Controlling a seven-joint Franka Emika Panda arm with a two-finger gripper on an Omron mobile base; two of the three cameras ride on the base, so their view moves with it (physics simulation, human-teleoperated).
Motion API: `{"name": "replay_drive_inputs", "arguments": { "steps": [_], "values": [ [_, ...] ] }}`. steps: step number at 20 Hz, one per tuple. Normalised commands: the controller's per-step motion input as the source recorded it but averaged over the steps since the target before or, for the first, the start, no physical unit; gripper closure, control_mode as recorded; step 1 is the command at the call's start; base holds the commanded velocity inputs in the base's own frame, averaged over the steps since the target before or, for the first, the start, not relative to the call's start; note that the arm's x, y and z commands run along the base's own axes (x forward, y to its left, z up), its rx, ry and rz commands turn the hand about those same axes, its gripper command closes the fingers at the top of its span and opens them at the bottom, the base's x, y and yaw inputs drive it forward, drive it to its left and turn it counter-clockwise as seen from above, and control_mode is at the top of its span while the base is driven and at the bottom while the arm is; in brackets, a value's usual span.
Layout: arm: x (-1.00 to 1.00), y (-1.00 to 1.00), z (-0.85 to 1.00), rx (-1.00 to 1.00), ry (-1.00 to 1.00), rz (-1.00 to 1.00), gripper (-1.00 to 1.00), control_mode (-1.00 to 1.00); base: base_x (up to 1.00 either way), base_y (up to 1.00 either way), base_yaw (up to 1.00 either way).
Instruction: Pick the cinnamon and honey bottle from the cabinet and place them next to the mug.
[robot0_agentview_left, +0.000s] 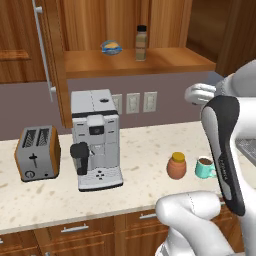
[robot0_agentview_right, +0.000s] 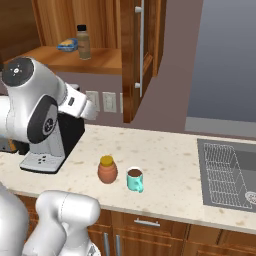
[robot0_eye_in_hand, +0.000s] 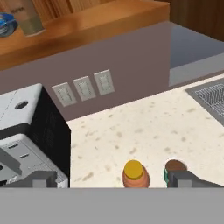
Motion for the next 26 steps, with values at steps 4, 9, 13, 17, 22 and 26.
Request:
{"name": "replay_drive_inputs", "arguments": {
  "steps": [4, 9, 13, 17, 22, 26],
  "values": [
    [-0.06, 0.64, 0.38, -0.10, 0.01, 0.04, -1.00, -1.00, 0.00, 0.00, 0.00],
    [-0.11, 0.35, 0.21, -0.02, -0.25, 0.07, -1.00, -1.00, 0.00, 0.00, 0.00],
    [0.43, 0.00, 0.00, 0.00, -0.28, 0.07, -1.00, -1.00, 0.00, 0.00, 0.00],
    [0.50, 0.00, 0.11, 0.02, -0.15, 0.10, -1.00, -1.00, 0.00, 0.00, 0.00],
    [0.54, 0.00, 0.46, 0.00, -0.02, 0.09, -1.00, -1.00, 0.00, 0.00, 0.00],
    [0.51, 0.02, 0.51, 0.00, 0.00, 0.07, -1.00, -1.00, 0.00, 0.00, 0.00]
  ]
}}
